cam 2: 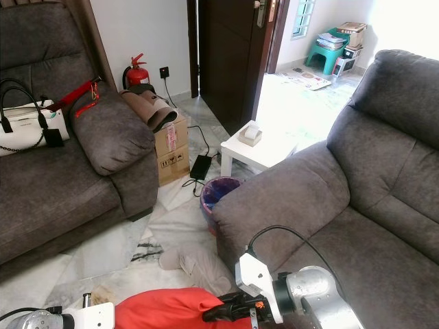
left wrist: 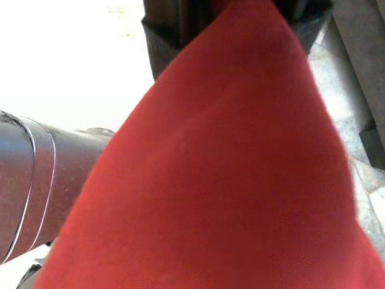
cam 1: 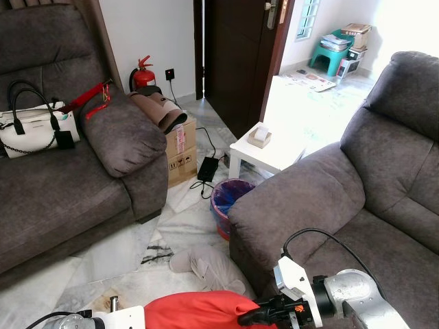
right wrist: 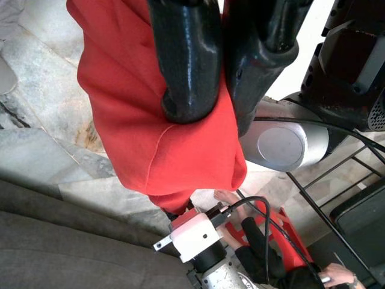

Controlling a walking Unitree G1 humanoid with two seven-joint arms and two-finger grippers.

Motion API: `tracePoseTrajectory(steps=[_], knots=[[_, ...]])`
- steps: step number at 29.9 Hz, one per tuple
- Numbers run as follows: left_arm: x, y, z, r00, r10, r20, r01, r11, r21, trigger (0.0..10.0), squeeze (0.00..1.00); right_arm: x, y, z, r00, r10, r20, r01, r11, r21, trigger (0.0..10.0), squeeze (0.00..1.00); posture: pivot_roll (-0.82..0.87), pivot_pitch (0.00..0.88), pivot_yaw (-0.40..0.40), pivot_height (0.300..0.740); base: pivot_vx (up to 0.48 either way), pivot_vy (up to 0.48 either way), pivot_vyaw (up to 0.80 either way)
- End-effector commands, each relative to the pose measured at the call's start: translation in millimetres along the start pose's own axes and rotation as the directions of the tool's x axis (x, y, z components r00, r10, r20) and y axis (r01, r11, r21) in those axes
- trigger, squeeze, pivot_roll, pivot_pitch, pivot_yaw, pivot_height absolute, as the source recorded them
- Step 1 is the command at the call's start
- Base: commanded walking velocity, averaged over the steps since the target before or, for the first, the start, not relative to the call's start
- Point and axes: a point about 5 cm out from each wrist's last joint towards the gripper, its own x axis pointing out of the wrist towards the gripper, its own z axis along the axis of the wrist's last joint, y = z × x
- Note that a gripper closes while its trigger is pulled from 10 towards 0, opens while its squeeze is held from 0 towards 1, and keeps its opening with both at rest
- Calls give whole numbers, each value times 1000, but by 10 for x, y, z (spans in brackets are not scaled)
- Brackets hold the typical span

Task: Move the pillow to the sofa from floor

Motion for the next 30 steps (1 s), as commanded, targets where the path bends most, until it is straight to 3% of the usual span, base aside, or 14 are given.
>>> tracePoseTrajectory(steps=[1,17,19,20,22,23,25,26,27,28,29,30], knots=[[17,9,53,1000,-11,26,10,1000,28,0,0,25,12,132,998,21,58,-18,998,-53,10000,0,95,65,-11,740,0,0,0],[55,182,264,991,65,115,-65,998,-7,0,0,46,-23,58,998,-22,53,25,999,-47,10000,0,98,64,-10,740,0,0,0],[43,267,337,979,123,161,-113,991,-68,0,0,53,-47,40,997,-52,61,54,998,-42,10000,0,96,65,-9,740,0,0,0],[32,359,417,960,189,206,-163,977,-136,0,0,58,-85,11,994,-94,61,96,995,-37,10000,0,96,67,-9,740,0,0,0],[-1,529,552,911,315,267,-251,936,-248,0,0,71,-139,-55,987,-151,52,152,988,-12,10000,0,98,68,-9,740,0,0,0],[-21,662,625,866,418,273,-330,890,-316,0,0,81,-196,-94,973,-222,55,224,974,-21,10000,0,104,69,-9,740,0,0,0],[-45,799,692,811,523,262,-409,827,-385,0,0,93,-260,-135,950,-306,59,308,951,-27,10000,0,105,71,-9,740,0,0,0],[-45,799,692,811,523,262,-409,827,-385,0,0,93,-260,-135,950,-306,59,308,951,-27,10000,0,105,71,-9,740,0,0,0],[-77,950,784,703,670,239,-463,686,-561,10000,0,71,-427,-175,858,-507,85,507,862,23,10000,0,102,69,-8,740,0,0,0],[-85,990,804,666,712,221,-468,630,-620,10000,0,63,-477,-189,818,-567,91,565,823,50,10000,0,102,69,-8,740,0,0,0],[-93,1024,794,616,770,169,-473,532,-702,10000,0,53,-516,-179,764,-631,135,625,775,90,10000,0,99,71,-8,740,0,0,0],[-92,1022,780,597,789,144,-470,489,-735,10000,0,51,-525,-177,735,-659,159,646,752,131,10000,0,97,72,-9,740,0,0,0]])
